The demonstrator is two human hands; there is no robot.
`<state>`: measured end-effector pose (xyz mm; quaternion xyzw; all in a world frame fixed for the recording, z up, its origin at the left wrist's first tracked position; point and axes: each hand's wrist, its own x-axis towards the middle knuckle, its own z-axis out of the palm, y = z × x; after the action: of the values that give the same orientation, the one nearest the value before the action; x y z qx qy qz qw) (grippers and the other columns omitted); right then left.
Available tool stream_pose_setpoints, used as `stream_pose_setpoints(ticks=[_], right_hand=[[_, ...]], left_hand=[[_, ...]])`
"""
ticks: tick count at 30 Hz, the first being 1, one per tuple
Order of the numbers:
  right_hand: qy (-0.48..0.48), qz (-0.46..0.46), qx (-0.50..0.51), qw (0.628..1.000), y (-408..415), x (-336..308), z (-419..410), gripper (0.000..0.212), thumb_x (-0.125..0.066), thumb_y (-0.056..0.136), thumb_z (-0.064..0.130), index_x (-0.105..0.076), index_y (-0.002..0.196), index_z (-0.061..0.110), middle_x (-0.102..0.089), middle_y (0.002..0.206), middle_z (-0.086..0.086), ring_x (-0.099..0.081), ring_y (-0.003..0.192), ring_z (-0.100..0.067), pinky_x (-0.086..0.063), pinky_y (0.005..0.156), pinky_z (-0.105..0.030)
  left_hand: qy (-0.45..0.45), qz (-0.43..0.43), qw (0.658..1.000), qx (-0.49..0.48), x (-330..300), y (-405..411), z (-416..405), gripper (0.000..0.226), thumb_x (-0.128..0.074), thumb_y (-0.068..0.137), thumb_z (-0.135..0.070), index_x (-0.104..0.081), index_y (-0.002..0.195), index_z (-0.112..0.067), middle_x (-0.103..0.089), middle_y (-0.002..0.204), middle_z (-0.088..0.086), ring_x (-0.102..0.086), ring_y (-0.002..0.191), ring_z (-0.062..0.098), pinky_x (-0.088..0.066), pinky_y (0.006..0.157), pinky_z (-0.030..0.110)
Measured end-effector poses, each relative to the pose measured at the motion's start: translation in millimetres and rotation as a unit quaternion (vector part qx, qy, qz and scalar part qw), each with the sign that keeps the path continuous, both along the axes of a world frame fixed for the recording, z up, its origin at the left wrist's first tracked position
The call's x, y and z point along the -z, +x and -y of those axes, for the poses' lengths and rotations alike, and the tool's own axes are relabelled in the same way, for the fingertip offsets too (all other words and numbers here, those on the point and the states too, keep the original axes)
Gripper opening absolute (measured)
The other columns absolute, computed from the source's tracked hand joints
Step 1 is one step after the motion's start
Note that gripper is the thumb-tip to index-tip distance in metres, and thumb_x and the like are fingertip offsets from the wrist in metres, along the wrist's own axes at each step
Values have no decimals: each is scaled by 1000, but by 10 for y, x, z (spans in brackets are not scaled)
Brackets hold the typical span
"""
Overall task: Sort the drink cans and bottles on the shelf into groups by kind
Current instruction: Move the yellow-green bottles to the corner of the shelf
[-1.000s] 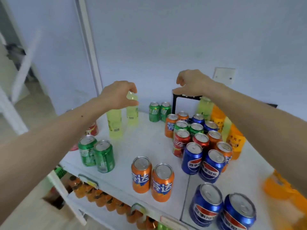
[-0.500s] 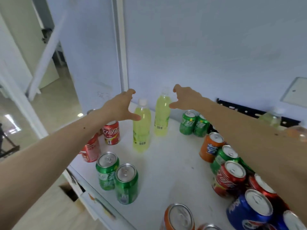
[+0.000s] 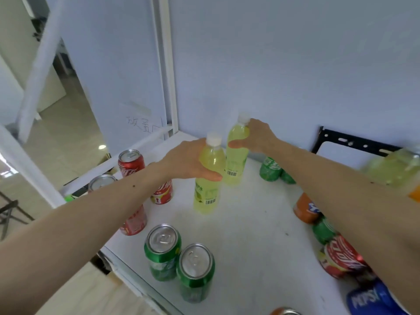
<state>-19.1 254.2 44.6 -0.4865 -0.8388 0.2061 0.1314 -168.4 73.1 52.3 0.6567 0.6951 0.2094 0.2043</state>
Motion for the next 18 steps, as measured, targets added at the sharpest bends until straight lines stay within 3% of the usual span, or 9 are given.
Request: stream_pose_setpoints(ticks=[4,8,12,18], right_hand=[[4,-21,9,1000,162,-259,165,58,-81,65,50,-63,106,14,-66,100,0,-63,91,-18,-45,72,-28],[19,-67,40,997,609,-875,435,48,-84,69,42,-64,100,11,-68,93,-2,-65,70,-15,-54,58,-25],[55,-113,113,986,1233,-1527,833,55,-87,66,39,-58,105,14,-63,96,-1,-66,75,-17,-60,65,-34],[125,-121,219,960,2364,-2162,1559,48,-88,65,34,-67,102,12,-69,92,-2,-68,76,-18,-60,69,-35]], left_hand=[[16,-29,999,-17,-72,-16,-10,58,-81,57,-57,-52,105,-42,-61,103,-22,-59,105,11,-49,93,39],[47,-76,996,6,-408,131,-70,76,-77,44,-71,-57,110,-40,-66,103,-19,-63,99,12,-52,88,38],[85,-70,993,49,-848,470,-150,88,-75,35,-74,-60,113,-36,-66,105,-15,-64,97,12,-54,86,38],[155,-27,976,147,-1381,1360,-175,61,-88,51,-51,-64,104,-34,-65,98,-18,-63,98,10,-53,84,30]])
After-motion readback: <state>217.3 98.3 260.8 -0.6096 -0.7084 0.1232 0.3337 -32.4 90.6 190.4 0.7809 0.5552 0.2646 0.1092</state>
